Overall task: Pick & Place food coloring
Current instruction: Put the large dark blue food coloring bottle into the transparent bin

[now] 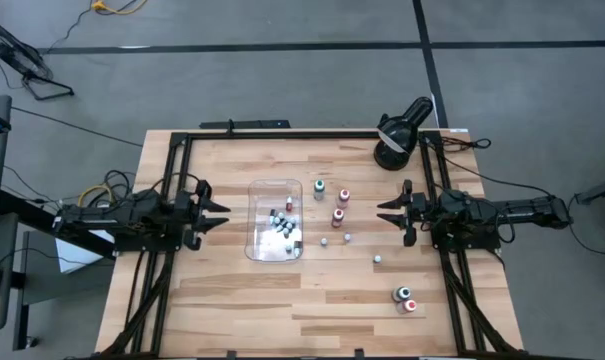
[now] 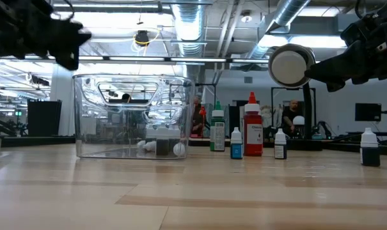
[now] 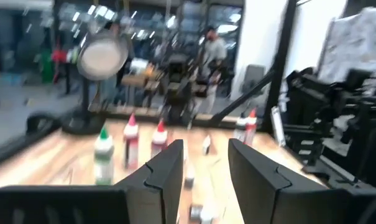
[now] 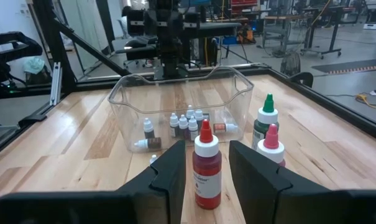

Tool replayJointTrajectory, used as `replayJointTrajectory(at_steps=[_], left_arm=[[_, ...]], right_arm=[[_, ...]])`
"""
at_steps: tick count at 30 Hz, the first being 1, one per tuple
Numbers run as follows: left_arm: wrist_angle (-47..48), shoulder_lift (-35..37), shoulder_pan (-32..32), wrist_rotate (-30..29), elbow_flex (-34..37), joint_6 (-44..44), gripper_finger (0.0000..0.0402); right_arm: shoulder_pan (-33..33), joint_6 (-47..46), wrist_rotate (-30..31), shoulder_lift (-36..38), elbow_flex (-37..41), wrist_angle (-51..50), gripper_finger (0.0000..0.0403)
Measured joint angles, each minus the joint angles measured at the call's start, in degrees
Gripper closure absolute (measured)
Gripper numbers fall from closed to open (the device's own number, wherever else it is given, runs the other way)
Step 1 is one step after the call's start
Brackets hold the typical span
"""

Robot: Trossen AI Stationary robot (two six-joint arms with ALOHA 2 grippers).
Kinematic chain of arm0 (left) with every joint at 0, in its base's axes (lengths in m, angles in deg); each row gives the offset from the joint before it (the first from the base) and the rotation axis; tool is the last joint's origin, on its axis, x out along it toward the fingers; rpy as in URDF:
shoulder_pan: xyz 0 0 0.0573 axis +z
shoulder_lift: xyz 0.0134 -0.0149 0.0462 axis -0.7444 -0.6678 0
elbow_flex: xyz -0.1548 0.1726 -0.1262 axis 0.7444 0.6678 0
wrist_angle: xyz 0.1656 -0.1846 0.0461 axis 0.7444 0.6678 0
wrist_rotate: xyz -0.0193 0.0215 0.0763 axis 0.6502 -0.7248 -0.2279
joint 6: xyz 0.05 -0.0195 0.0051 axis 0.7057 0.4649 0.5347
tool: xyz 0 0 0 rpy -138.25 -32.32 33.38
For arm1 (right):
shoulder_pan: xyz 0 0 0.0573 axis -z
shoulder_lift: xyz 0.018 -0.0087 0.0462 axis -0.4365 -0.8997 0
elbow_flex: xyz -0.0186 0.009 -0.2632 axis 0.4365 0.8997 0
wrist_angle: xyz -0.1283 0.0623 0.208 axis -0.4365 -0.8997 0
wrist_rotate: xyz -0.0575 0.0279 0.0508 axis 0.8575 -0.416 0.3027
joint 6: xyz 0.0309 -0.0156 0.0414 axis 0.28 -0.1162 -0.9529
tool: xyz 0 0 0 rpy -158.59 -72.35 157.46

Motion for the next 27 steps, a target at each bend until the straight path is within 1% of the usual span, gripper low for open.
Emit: replayJointTrajectory(at_steps=[5, 8, 14, 27], left_arm=[[6.1, 0.0, 0.0, -2.8, 0.0, -3.6, 0.0284], [6.2, 0.0, 0.0, -3.5, 0.0, -3.9, 0.0284], [6.2, -0.1, 0.0, -3.5, 0.0, -0.5, 0.0284], [6.2, -0.2, 0.0, -3.5, 0.1, -0.4, 0.0284]], right_arm=[[0.0, 0.0, 0.0, 0.0, 0.0, 0.0, 0.0290], [0.0, 0.0, 0.0, 0.0, 0.0, 0.0, 0.0290], [0.0, 0.0, 0.0, 0.0, 0.0, 0.0, 0.0290], [0.0, 0.0, 0.0, 0.0, 0.0, 0.0, 0.0290]])
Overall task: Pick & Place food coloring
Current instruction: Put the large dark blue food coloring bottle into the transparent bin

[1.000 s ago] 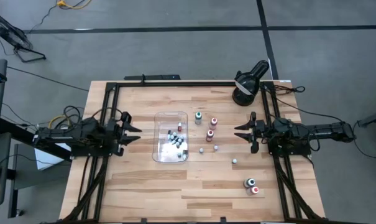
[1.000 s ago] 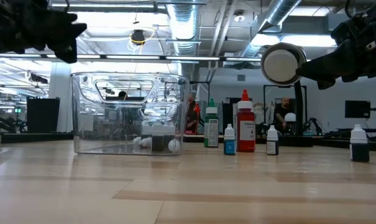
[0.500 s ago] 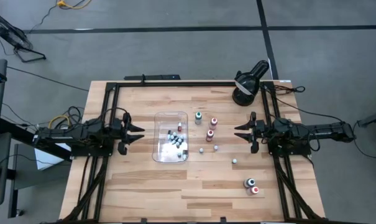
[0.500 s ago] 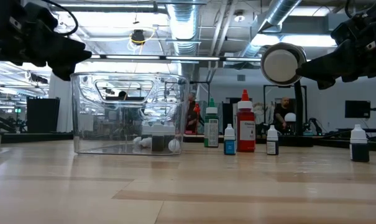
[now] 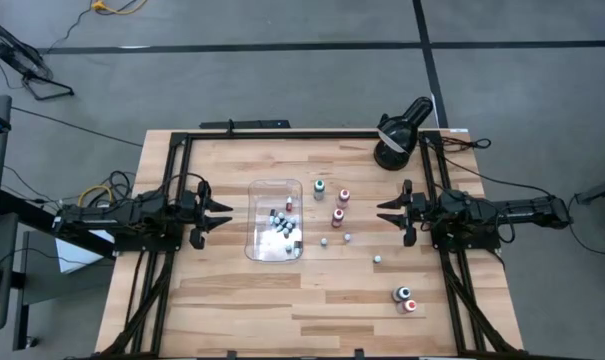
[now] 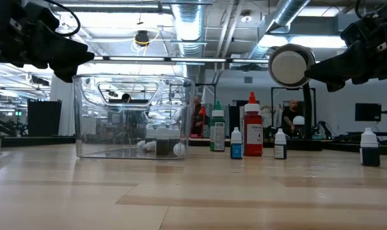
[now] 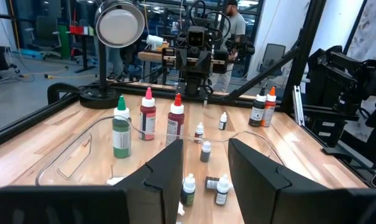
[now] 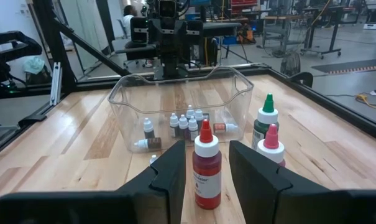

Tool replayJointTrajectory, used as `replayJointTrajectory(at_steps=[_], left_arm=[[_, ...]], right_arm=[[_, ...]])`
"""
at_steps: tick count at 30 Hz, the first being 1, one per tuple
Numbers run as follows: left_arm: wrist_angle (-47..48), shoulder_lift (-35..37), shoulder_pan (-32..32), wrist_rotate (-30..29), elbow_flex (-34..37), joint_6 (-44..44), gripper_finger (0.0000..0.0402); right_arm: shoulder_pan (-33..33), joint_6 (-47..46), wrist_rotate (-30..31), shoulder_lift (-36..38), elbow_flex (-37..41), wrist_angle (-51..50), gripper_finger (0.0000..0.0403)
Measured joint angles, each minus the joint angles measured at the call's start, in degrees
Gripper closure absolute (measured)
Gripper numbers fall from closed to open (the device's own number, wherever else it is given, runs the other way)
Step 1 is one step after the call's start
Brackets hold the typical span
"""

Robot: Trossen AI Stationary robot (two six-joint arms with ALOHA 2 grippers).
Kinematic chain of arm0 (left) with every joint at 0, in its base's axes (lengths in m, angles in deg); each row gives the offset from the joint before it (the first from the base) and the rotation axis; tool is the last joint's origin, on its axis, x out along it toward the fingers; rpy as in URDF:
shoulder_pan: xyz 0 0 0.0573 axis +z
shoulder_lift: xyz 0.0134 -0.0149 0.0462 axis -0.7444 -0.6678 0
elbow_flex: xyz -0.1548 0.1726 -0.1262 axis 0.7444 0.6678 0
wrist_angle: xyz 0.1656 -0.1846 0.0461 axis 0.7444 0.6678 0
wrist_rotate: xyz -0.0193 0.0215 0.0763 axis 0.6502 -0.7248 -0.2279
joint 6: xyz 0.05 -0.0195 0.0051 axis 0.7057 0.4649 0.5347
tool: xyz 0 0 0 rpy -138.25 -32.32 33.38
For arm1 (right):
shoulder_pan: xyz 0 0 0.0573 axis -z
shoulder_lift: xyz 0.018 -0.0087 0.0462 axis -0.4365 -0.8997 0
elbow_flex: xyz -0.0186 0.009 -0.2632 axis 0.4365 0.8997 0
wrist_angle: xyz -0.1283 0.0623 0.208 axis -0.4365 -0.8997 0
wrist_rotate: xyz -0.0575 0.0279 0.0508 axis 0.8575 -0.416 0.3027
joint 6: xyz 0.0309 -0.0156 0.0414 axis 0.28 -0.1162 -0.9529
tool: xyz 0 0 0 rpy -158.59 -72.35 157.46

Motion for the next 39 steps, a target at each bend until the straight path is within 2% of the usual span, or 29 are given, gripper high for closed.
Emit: replayJointTrajectory(at_steps=[10, 12, 18, 22, 27, 32, 35, 39], left_arm=[[0.0, 0.0, 0.0, 0.0, 0.0, 0.0, 0.0284], [0.0, 0.0, 0.0, 0.0, 0.0, 0.0, 0.0284], [0.0, 0.0, 0.0, 0.1, 0.0, 0.0, 0.0284], [0.0, 0.0, 0.0, 0.1, 0.0, 0.0, 0.0284], [0.1, 0.0, 0.0, 0.1, 0.0, 0.0, 0.0284], [0.1, 0.0, 0.0, 0.1, 0.0, 0.0, 0.0284], [0.1, 0.0, 0.0, 0.1, 0.0, 0.0, 0.0284], [0.1, 0.0, 0.0, 0.1, 0.0, 0.0, 0.0284]], right_arm=[[0.0, -0.2, 0.0, 0.0, 0.0, 2.1, 0.0290], [0.0, -4.1, 0.0, 0.0, 0.0, 6.4, 0.0290], [0.0, -24.1, 0.8, 0.0, 0.0, 26.8, 0.0290], [0.0, -28.0, 3.7, 0.0, 0.0, 39.9, 0.0290], [-0.2, -28.4, 3.7, 0.0, -0.9, 45.4, 0.0290], [-0.2, -29.3, 4.5, -0.5, -1.4, 40.5, 0.0290], [-0.2, -35.1, 6.4, -2.3, -4.5, 26.3, 0.0290], [-0.2, -37.6, 9.2, -7.3, -16.3, 1.7, 0.0290]])
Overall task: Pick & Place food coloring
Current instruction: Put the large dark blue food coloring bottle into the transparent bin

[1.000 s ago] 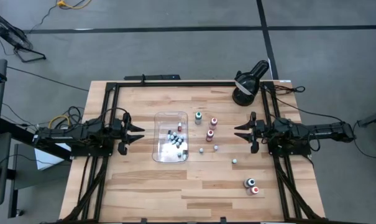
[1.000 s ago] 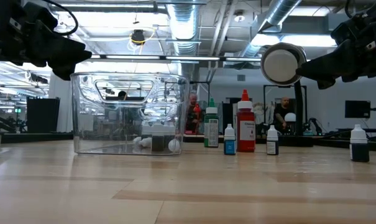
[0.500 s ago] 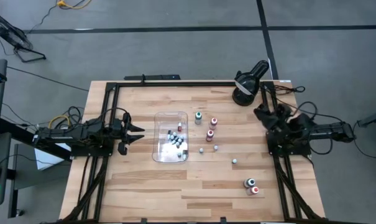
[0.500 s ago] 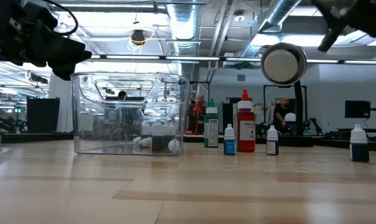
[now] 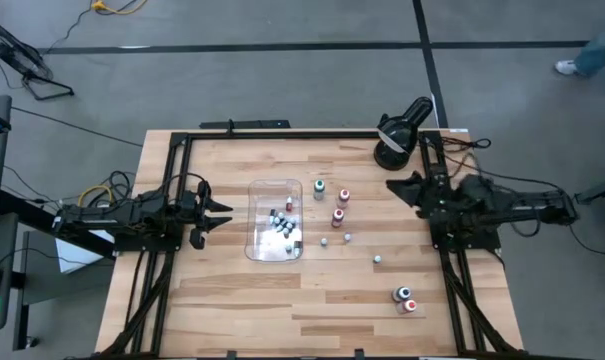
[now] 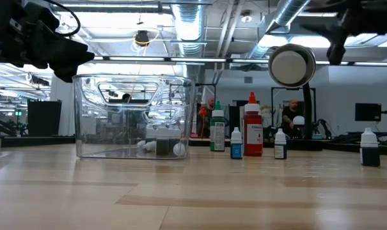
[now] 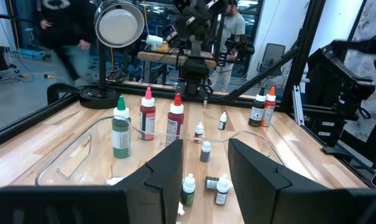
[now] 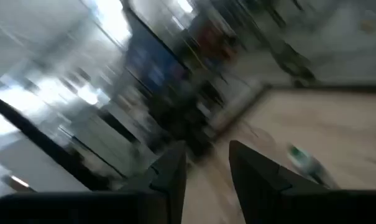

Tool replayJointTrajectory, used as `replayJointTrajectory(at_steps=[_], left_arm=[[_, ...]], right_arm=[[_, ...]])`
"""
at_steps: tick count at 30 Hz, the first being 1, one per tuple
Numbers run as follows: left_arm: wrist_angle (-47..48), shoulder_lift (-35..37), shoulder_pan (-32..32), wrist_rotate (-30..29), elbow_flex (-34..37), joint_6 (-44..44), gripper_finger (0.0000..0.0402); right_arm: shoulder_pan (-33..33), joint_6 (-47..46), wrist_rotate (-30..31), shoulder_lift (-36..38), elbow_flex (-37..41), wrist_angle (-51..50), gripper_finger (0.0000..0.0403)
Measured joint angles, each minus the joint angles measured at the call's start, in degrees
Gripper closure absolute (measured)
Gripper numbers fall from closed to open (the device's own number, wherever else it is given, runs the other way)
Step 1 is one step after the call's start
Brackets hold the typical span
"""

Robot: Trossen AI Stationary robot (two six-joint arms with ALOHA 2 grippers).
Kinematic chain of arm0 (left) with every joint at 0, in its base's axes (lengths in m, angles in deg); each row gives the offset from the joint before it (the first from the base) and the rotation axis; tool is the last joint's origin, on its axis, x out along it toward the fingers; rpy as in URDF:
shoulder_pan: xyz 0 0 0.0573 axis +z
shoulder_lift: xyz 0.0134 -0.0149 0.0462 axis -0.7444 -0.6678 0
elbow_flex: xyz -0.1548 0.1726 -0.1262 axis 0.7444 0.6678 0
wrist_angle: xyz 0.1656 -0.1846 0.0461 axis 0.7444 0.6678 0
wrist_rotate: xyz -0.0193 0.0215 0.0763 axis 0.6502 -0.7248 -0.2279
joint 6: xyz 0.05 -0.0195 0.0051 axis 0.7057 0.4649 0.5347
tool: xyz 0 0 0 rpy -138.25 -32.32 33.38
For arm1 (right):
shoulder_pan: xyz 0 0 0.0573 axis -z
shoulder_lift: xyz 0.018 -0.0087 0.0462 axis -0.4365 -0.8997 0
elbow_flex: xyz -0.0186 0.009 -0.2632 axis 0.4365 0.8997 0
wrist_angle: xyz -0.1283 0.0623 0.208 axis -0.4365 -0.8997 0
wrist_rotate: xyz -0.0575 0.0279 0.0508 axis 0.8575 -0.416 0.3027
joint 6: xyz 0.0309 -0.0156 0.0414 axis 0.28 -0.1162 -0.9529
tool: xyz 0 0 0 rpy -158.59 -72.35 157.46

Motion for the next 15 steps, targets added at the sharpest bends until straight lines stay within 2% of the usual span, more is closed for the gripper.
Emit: replayJointTrajectory(at_steps=[3, 7, 10, 13, 15], left_arm=[[0.0, 0.0, 0.0, 0.0, 0.0, 0.0, 0.0284], [0.0, 0.0, 0.0, 0.0, 0.0, 0.0, 0.0284], [0.0, 0.0, 0.0, 0.0, 0.0, 0.0, 0.0284], [0.0, 0.0, 0.0, 0.0, 0.0, 0.0, 0.0284], [0.0, 0.0, 0.0, 0.0, 0.0, 0.0, 0.0284]], right_arm=[[0.0, 0.1, 0.1, -7.1, -10.5, -16.6, 0.0290], [-0.6, 4.1, 0.1, -20.6, -22.2, -29.6, 0.0290], [-2.0, 11.2, 0.1, -29.8, -28.8, -31.4, 0.0290], [-3.7, 19.3, -0.1, -36.4, -32.6, -33.8, 0.0287], [-4.6, 21.4, -0.1, -39.9, -35.1, -35.2, 0.0279]])
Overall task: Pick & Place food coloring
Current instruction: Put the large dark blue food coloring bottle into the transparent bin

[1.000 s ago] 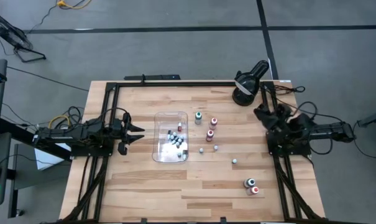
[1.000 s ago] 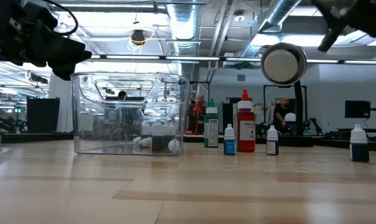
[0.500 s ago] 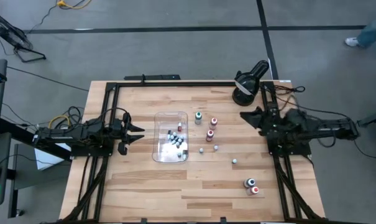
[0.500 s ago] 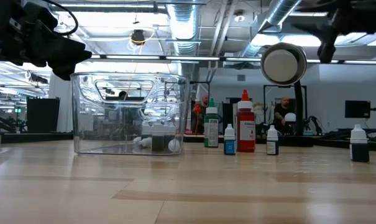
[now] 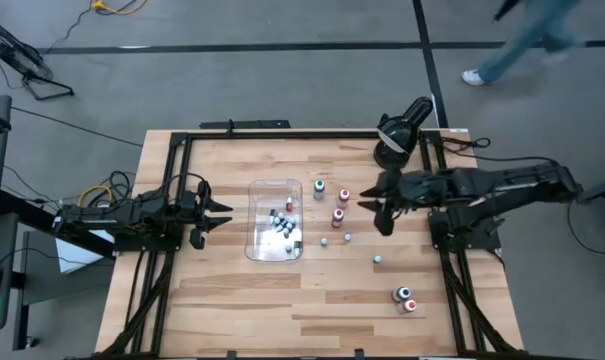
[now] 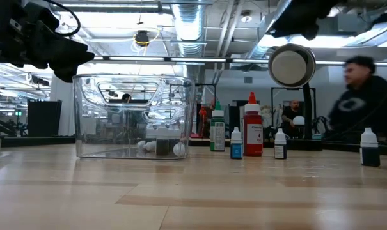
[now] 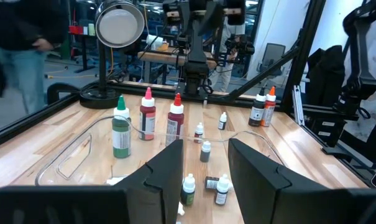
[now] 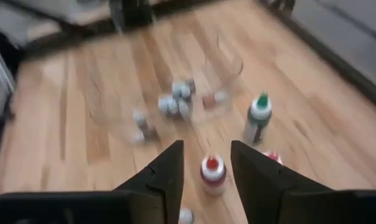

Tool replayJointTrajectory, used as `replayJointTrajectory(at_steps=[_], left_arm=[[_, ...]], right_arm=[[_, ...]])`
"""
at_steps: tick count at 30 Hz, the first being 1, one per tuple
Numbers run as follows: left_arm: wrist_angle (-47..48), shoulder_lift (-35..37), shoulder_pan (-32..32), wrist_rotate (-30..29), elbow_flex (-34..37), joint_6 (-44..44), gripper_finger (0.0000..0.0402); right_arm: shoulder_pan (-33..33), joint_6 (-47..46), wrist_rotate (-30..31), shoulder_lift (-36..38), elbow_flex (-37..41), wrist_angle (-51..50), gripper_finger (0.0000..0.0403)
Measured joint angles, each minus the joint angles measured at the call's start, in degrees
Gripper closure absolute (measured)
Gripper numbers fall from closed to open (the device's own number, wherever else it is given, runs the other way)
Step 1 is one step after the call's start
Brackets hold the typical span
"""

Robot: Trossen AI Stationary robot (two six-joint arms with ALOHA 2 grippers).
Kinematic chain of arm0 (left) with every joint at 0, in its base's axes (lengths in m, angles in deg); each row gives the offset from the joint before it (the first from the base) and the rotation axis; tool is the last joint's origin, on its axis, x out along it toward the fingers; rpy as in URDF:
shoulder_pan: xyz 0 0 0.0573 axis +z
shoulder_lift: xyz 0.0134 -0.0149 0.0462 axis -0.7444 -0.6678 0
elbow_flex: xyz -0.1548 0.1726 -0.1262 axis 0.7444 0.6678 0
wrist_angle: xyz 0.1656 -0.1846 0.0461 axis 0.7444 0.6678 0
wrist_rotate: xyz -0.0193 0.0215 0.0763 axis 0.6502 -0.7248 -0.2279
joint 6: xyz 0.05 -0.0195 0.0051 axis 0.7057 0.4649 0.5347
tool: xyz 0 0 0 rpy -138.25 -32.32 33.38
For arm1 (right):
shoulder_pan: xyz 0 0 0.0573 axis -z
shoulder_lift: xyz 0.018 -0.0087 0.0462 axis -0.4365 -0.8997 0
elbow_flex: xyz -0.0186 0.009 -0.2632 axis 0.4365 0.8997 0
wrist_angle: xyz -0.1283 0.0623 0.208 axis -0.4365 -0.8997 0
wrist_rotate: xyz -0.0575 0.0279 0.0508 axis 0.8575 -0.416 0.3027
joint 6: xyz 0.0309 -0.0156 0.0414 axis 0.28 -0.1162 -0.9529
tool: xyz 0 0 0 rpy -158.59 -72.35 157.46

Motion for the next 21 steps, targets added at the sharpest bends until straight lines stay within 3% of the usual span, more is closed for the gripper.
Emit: replayJointTrajectory(at_steps=[4, 12, 21], left_arm=[[0.0, 0.0, 0.0, 0.0, 0.0, 0.0, 0.0284], [0.0, 0.0, 0.0, 0.0, 0.0, 0.0, 0.0284], [0.0, 0.0, 0.0, 0.0, 0.0, 0.0, 0.0284]], right_arm=[[-1.0, -3.0, 0.1, -5.1, -4.7, -9.0, 0.0253], [-4.9, -34.7, 0.1, -14.4, -17.0, -26.6, 0.0208], [-11.0, -54.3, -5.1, -28.2, -30.1, -45.4, 0.0199]])
